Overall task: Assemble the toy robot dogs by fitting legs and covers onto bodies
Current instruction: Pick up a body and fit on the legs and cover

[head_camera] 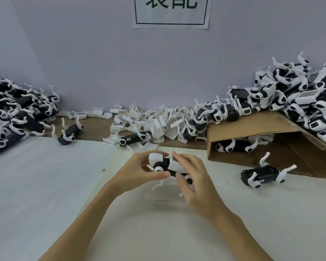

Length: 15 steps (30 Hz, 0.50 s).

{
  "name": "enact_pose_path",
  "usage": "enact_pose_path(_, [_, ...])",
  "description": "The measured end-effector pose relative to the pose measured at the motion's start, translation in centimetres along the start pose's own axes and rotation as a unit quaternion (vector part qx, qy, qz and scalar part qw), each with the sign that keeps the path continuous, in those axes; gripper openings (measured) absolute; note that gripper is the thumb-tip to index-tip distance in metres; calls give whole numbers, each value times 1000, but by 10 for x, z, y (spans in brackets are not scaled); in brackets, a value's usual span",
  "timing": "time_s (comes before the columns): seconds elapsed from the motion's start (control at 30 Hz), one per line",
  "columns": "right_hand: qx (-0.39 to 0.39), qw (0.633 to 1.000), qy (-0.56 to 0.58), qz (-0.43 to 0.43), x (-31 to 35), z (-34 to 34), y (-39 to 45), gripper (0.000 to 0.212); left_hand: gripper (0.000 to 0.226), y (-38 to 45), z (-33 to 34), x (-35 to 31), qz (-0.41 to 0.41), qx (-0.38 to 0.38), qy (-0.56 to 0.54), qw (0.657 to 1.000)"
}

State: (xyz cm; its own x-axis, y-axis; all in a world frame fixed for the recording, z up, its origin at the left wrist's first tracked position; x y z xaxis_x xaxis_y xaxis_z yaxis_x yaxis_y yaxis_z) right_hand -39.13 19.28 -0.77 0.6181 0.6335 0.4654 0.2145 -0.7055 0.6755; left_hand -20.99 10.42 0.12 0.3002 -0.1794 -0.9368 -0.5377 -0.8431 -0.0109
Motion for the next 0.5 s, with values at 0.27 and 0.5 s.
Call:
enact_pose_path(0.27, [-38,998,58,-2,1,-1,3,47,49,-3,3,-6,12,6,1,1000])
enact_pose_path(0.5, [29,987,-136,-76,-2,4,3,67,42,-5,3,-5,21,3,1,1000])
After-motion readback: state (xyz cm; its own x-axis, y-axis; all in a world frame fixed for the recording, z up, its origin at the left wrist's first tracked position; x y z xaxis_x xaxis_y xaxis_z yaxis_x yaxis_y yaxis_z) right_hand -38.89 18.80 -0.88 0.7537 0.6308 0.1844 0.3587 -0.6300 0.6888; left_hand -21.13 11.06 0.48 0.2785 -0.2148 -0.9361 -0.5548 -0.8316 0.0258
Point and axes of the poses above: each hand's wrist, its own y-axis towards the middle knuckle, its own z-axis out of the palm, x = y × z, the point moved 4 cm from there along y, towards the middle knuckle, and after that the axes turned 14 degrees about -z, right-handed, at the moved point
